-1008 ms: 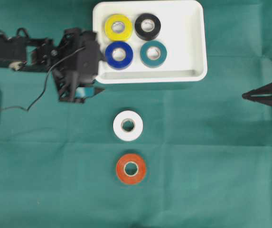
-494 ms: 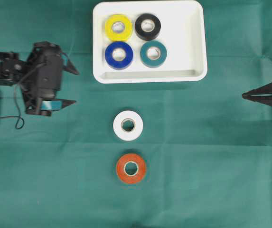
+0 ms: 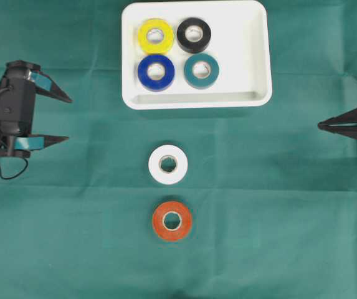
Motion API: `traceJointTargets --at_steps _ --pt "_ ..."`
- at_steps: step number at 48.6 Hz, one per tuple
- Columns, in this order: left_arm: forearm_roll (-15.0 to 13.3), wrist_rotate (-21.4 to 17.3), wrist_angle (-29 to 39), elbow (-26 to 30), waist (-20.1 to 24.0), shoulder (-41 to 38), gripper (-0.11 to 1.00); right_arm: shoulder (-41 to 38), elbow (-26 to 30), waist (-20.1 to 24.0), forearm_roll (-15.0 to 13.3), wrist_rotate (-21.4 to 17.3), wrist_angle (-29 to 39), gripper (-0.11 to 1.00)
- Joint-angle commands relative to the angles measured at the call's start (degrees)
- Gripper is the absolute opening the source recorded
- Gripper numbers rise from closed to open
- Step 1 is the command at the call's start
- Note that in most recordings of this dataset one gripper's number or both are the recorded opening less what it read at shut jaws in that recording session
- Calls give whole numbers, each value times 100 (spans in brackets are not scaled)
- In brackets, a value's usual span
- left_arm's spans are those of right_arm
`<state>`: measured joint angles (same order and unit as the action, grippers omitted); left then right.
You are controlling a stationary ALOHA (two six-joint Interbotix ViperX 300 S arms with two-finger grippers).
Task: Put the tape into the white case with the left arm.
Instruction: 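Release the teal roll and withdraw the left gripper, then move the left gripper to the white tape roll and grasp it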
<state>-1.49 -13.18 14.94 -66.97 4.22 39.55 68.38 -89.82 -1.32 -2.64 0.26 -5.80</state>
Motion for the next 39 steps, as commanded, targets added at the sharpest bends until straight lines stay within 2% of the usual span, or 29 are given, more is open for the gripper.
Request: traceJointTargets --at_steps 1,27,39 --pt "-18 9 -26 -26 -18 123 94 -44 79 -9 -9 -9 -62 -9" --pt "-18 9 -26 -79 -141 229 94 -35 70 -9 -18 0 -62 -9" --pt "-18 18 -26 44 -519 149 94 -35 79 -9 -9 -9 -62 -9"
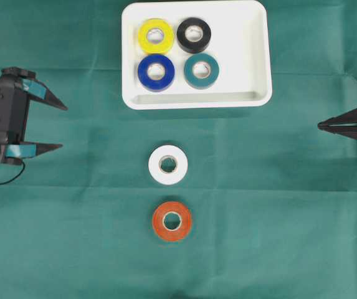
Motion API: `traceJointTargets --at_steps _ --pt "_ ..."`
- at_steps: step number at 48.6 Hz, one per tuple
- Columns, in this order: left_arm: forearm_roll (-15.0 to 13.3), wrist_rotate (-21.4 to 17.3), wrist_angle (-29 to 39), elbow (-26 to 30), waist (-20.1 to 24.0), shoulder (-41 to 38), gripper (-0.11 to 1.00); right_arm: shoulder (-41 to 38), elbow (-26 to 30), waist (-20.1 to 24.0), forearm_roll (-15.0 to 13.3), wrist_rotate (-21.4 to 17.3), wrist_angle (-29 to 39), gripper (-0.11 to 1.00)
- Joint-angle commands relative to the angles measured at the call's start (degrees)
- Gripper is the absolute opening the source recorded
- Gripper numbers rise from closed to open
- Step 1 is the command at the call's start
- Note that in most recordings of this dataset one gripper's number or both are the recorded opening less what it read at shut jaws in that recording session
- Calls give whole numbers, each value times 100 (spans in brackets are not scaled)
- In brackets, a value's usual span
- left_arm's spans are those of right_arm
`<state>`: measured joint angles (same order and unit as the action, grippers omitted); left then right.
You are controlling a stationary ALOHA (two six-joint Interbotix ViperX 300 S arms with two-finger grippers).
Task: Put the tape into the white case with the left arm.
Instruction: 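Move the left gripper to the white tape roll and grasp it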
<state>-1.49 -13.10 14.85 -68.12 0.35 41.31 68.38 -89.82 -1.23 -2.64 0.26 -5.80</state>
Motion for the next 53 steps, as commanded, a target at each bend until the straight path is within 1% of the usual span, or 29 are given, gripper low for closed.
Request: traceJointTargets --at_steps 1,13,22,33,53 --pt "-18 18 -18 167 -167 -26 94 -44 79 -18 -18 -9 -62 -9" --pt "-18 290 -70 308 -360 -202 94 -35 70 -18 -18 -9 -62 -9" --pt "-18 316 -202 580 -422 -765 93 -44 79 -18 -9 -9 -62 -9" --pt "-9 308 -229 1283 -475 -1811 93 -35 70 -18 -18 -9 -62 -9" --pt "-9 316 -202 2663 -448 -3410 93 -35 62 -18 -9 -9 -62 -9"
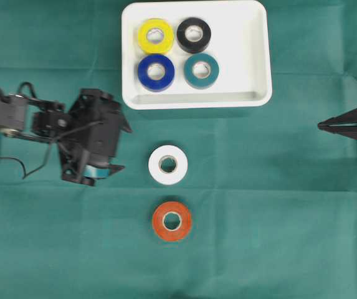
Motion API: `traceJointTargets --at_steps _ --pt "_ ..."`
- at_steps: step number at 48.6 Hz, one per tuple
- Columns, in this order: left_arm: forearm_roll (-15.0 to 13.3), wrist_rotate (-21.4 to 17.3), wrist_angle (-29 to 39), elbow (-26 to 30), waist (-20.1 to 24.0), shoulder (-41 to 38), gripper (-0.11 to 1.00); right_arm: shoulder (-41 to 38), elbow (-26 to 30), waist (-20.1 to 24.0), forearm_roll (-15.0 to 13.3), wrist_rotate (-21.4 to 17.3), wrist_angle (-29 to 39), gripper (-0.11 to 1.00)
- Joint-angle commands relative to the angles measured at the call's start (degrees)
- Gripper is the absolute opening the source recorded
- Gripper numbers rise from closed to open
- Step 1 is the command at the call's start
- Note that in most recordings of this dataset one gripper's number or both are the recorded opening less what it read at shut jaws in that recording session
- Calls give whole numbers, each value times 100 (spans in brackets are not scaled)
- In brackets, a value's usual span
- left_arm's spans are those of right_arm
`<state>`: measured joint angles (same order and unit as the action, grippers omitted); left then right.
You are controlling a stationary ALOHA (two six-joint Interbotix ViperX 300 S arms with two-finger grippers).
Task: Put the tape into the white case with the left arm.
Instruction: 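Move the left gripper to the white tape roll and grasp it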
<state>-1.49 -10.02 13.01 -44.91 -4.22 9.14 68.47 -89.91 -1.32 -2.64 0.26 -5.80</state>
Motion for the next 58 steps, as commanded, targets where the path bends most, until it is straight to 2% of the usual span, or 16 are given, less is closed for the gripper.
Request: traceJointTargets --at_steps 1,19,58 --pt "-9 9 -18 404 9 -272 93 -53 79 -9 -18 -9 -62 -9" --pt "18 -26 149 1204 202 -1107 93 -53 70 -9 -18 0 -62 -9" --pt "18 -44 114 1670 325 -2013 93 -44 70 -9 -9 -9 -62 -9"
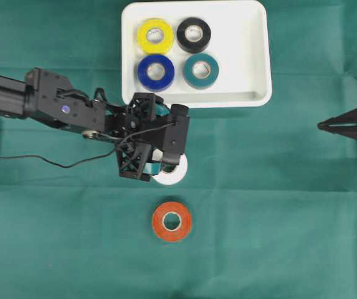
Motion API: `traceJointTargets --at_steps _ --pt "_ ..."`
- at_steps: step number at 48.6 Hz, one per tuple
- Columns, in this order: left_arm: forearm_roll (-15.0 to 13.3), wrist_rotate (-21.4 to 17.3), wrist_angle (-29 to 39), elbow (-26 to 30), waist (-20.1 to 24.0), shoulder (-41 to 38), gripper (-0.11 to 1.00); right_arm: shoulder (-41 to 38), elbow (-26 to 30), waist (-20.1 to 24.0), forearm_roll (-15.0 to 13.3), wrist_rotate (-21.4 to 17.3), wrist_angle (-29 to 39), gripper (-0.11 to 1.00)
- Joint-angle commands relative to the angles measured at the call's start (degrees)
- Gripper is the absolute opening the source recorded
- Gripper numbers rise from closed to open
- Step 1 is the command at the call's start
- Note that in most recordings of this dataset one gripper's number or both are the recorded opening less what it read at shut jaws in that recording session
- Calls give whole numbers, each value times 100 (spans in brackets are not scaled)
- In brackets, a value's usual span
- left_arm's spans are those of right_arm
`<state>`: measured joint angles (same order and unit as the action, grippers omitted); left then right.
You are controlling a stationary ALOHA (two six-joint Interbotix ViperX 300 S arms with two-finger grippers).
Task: Put the tape into the white case with the left arm.
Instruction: 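Move the left gripper to the white tape roll and grasp it, then carry the white roll into the tray's right side and lower it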
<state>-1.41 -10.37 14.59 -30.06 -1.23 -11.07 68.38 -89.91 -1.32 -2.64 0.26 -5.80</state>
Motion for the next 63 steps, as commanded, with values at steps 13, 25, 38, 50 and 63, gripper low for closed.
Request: traceJointTargets --at_steps 13,25,38,50,63 --pt "9 -18 -44 290 123 -237 93 -35 70 -9 -18 -9 -62 -9" --pt "18 -26 -88 308 132 -387 93 -35 70 -9 -18 -9 -62 -9" --pt "18 -18 -88 299 132 -369 61 -35 70 -9 -9 0 -62 -9" --pt "18 -18 -53 290 88 -308 28 -35 70 -9 -9 -9 -62 -9" --pt "9 9 396 352 -88 185 28 -35 70 -9 -18 -9 -62 -9"
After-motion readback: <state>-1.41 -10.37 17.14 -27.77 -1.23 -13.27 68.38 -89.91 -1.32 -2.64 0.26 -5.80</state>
